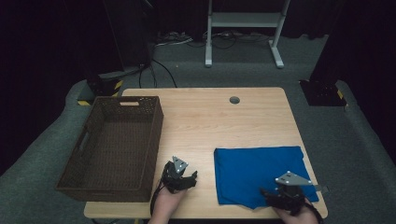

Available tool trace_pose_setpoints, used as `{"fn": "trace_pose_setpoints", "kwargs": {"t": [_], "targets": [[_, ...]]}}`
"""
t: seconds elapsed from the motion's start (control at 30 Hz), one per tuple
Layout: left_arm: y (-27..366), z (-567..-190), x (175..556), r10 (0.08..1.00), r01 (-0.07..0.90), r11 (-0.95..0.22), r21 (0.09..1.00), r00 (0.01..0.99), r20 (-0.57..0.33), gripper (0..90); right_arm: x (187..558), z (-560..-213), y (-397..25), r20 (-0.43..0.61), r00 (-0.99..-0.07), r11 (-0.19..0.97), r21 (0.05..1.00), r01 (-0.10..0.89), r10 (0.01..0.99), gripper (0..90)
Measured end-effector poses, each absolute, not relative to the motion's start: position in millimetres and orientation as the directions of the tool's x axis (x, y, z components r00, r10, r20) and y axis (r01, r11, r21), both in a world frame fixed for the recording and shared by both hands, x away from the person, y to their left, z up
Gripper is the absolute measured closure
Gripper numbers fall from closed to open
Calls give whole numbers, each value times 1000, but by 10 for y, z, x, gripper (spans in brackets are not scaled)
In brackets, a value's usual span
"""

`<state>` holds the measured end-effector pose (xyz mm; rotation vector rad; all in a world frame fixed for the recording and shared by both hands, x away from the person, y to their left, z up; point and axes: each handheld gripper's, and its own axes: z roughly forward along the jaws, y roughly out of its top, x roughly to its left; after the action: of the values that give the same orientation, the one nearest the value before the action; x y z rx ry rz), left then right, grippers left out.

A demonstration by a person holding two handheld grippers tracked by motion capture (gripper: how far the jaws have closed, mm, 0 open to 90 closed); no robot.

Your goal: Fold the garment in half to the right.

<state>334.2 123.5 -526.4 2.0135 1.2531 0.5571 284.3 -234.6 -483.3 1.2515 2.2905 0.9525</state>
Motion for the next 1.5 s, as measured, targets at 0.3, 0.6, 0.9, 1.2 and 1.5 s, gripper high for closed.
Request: {"fn": "trace_pose_setpoints", "kwargs": {"t": [0.3,0.6,0.9,1.2,1.5], "targets": [[1235,-5265,3342,896,601,-295,743,443,-3,237,2742,-4915,-1613,12,-682,481,700,528,731,357],[1228,-5264,3340,899,602,-292,743,439,-2,239,2695,-5018,-1237,18,-741,524,696,491,671,378],[1228,-5264,3339,899,602,-292,743,438,-1,239,2689,-5096,-1157,6,-740,532,690,490,673,367],[1234,-5263,3338,902,603,-287,744,431,-1,256,2675,-5155,-1111,-42,-732,553,685,474,680,438],[1214,-5258,3329,905,607,-280,744,426,-7,261,2686,-5161,-1180,-83,-710,547,702,457,700,712]]}}
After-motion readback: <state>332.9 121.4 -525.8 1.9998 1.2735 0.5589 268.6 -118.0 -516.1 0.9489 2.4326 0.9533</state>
